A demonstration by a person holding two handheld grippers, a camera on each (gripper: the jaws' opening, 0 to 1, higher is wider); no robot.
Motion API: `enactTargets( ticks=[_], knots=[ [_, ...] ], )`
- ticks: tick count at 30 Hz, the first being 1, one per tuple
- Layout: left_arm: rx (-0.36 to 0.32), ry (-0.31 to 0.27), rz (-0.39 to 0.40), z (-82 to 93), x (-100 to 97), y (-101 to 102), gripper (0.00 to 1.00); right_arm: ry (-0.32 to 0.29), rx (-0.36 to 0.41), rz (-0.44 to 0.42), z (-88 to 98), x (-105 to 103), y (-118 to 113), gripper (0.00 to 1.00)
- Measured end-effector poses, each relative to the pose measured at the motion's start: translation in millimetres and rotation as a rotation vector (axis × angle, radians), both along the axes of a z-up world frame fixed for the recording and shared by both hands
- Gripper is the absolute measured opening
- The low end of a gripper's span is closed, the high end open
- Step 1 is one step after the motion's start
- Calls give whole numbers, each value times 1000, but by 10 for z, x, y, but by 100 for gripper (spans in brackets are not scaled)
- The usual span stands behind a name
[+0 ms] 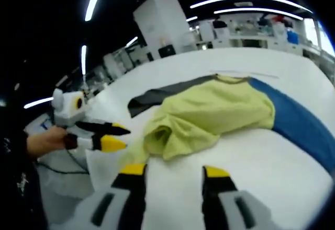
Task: Fold the garment on the visible template until the final outline fits inside the template.
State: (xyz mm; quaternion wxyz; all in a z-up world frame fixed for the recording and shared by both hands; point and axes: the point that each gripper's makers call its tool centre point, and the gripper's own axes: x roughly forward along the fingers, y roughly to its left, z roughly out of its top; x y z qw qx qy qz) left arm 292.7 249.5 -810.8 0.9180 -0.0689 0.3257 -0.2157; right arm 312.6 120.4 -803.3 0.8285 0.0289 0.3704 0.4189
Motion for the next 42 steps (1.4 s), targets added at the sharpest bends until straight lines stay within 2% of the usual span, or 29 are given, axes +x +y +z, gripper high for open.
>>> enactTargets(
  ticks=[4, 7, 11, 14, 19, 23, 24, 25, 31, 33, 36, 42],
  knots=[
    [20, 22, 8, -68, -111, 6, 32, 15, -3, -24, -79, 26, 43, 30],
    [20, 49, 19, -123, -185, 12, 30, 33, 5, -43, -115, 19, 90, 30],
    [30, 58, 30, -164, -241, 11, 29, 25, 2, -63, -132, 32, 156, 27],
    [8, 69, 42, -160, -279, -24, 28, 22, 6, -73, -123, 39, 217, 26],
    [-17, 90, 83, -208, -319, -50, 25, 28, -9, -94, -210, 88, 270, 20],
    [-32, 143, 107, -294, -388, -81, 22, 25, -18, -102, -244, 84, 329, 14],
    [-39, 126, 115, -280, -372, -84, 21, 28, -22, -107, -265, 97, 336, 13],
    [-46, 139, 117, -292, -390, -95, 21, 28, -25, -108, -279, 100, 341, 12],
    [-16, 135, 145, -302, -409, -97, 16, 31, -30, -136, -307, 126, 340, 3],
    [-12, 139, 146, -306, -417, -104, 13, 30, -35, -136, -325, 136, 348, 2],
    [47, 148, 147, -314, -424, -81, 10, 30, -41, -137, -349, 131, 345, 0],
    [56, 186, 185, -317, -460, -89, 10, 24, -42, -150, -319, 121, 310, 0]
  ],
)
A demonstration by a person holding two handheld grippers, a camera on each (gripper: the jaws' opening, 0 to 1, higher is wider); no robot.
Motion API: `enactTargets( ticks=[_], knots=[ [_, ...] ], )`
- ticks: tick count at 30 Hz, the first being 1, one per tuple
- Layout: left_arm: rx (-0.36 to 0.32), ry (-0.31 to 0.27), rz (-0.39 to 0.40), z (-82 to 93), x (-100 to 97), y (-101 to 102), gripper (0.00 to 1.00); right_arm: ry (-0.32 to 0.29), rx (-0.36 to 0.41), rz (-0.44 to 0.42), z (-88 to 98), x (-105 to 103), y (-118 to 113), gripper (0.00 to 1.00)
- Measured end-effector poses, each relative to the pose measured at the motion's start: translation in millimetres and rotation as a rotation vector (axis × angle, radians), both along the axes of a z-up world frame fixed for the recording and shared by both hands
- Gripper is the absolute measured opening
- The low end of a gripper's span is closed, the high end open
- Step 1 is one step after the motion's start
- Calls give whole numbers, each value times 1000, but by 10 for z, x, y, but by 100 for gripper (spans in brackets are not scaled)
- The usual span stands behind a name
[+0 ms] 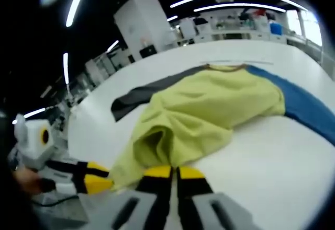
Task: Fold the garment on the visible template until the final outline fits inside the template.
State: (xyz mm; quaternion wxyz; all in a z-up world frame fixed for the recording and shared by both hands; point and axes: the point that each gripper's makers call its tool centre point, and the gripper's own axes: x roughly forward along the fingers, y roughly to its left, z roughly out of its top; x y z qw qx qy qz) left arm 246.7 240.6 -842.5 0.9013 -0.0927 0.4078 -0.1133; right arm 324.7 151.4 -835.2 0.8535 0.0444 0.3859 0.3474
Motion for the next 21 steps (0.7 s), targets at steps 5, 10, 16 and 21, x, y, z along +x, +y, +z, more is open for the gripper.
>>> enactTargets(
  ticks=[5, 10, 16, 21],
  knots=[
    [12, -1, 2, -12, -50, -32, 10, -1, -2, -9, -5, 25, -68, 0],
    [0, 12, 29, -39, -30, -5, 5, 1, -4, -14, 0, 12, -123, 0],
    [27, -8, 4, 9, -13, 15, 0, -12, -12, -7, 47, -7, -179, 0],
    [20, -25, -9, 107, 4, 107, 0, -43, -40, -2, 125, -31, -335, 0]
  ],
)
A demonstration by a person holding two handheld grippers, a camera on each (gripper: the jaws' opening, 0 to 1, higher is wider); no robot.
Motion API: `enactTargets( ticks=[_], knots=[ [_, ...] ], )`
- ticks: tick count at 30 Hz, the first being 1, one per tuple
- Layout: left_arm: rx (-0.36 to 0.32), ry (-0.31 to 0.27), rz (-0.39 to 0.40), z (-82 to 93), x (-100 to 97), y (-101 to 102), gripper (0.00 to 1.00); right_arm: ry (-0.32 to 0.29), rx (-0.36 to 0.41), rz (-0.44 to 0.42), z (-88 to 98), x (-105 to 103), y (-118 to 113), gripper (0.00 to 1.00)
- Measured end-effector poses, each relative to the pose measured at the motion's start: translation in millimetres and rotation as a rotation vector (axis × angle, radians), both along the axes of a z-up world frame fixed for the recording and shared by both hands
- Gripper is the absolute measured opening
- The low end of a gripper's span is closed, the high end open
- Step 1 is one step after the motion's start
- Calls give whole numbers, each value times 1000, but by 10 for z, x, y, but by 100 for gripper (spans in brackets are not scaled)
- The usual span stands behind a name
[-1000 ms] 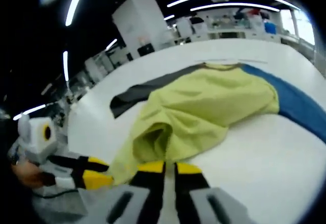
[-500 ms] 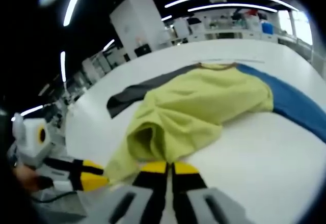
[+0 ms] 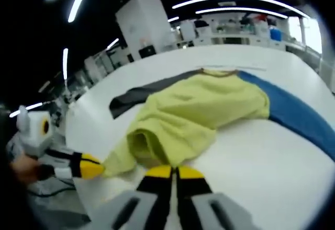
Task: Fold the garment on the visible template until the final outline fits inside the template.
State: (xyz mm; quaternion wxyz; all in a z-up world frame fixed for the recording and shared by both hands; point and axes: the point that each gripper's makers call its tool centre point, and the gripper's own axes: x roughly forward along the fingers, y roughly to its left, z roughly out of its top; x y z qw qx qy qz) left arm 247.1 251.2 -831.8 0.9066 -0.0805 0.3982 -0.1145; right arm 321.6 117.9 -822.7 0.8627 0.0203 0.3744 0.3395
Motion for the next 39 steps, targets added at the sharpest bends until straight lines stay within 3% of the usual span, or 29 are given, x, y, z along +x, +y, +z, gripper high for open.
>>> enactTargets(
  ticks=[6, 15, 20, 32, 39],
  knots=[
    [10, -22, -25, 111, 18, 113, 0, -17, -31, 21, 42, -35, -175, 0],
    [-30, -57, -46, 278, 68, 266, 0, -40, -38, 29, 184, -104, -401, 0],
    [-27, -56, -37, 310, 64, 420, 0, -52, -56, 31, 242, -182, -550, 0],
    [-29, -55, -84, 435, 32, 565, 0, -44, -78, -29, 320, -243, -922, 0],
    [-38, -12, -75, 473, 9, 668, 0, -44, -109, -29, 389, -291, -1112, 0]
  ],
)
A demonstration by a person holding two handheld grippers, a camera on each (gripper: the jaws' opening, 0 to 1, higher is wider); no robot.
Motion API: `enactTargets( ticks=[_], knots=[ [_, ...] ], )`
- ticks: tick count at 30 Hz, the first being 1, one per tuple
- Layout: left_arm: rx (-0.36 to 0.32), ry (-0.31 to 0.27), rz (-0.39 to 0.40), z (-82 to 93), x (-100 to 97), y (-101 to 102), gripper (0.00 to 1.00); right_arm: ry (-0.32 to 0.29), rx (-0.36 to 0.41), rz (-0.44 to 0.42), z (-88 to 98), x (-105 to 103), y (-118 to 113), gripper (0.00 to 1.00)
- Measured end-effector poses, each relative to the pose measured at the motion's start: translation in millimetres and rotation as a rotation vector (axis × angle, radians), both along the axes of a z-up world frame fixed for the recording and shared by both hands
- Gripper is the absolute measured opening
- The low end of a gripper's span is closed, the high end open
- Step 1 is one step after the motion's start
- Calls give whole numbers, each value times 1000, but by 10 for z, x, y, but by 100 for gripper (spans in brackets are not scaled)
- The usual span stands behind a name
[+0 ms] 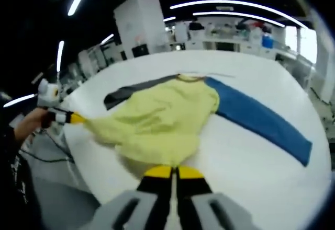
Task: Fold the garment on the visible template until the final outline fits inside the template.
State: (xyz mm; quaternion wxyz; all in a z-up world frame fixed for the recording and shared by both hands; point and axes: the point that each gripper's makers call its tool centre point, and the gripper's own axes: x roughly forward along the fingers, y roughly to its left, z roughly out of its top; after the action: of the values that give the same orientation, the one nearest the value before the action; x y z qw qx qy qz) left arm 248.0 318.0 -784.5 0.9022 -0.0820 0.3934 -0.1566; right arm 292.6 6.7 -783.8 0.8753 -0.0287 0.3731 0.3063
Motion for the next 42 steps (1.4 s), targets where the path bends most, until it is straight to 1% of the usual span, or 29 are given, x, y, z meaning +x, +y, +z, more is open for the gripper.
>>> enactTargets(
  ticks=[4, 6, 8, 9, 10, 12, 14, 16, 17, 20, 25, 28, 30, 32, 36, 42],
  knots=[
    [4, 9, -6, 17, -12, 37, 0, -6, -25, 5, 52, -61, -74, 0],
    [19, 20, -3, 1, -35, 72, 0, -4, -35, 3, 58, -87, -118, 0],
    [54, 55, 10, -54, -98, 134, 0, 5, -41, -3, 43, -115, -158, 0],
    [68, 68, -3, -90, -136, 131, 0, 11, -41, -4, 30, -140, -173, 0],
    [72, 68, -5, -107, -148, 131, 0, 14, -41, -4, 20, -157, -182, 0],
    [68, 82, -3, -158, -195, 135, 0, 29, -53, -11, -18, -214, -208, 0],
    [46, 102, 10, -194, -245, 125, 0, 41, -59, -21, -57, -267, -231, 0],
    [40, 114, 16, -223, -292, 117, 0, 50, -59, -32, -99, -303, -262, 0],
    [41, 127, 15, -246, -330, 110, 0, 59, -62, -40, -126, -332, -284, 0],
    [49, 139, 7, -290, -406, 85, 0, 70, -83, -46, -197, -404, -329, 0],
    [65, 160, 2, -379, -466, 114, 0, 99, -92, -48, -301, -553, -344, 0],
    [83, 172, -1, -440, -495, 147, 0, 111, -114, -48, -387, -664, -360, 0],
    [85, 180, -4, -461, -514, 150, 0, 121, -130, -51, -470, -701, -394, 0],
    [87, 187, -4, -470, -531, 154, 0, 134, -139, -53, -517, -786, -377, 0],
    [93, 201, -3, -495, -564, 174, 0, 155, -148, -59, -633, -820, -418, 0],
    [79, 220, -6, -543, -592, 194, 0, 164, -150, -68, -640, -832, -423, 0]
  ],
)
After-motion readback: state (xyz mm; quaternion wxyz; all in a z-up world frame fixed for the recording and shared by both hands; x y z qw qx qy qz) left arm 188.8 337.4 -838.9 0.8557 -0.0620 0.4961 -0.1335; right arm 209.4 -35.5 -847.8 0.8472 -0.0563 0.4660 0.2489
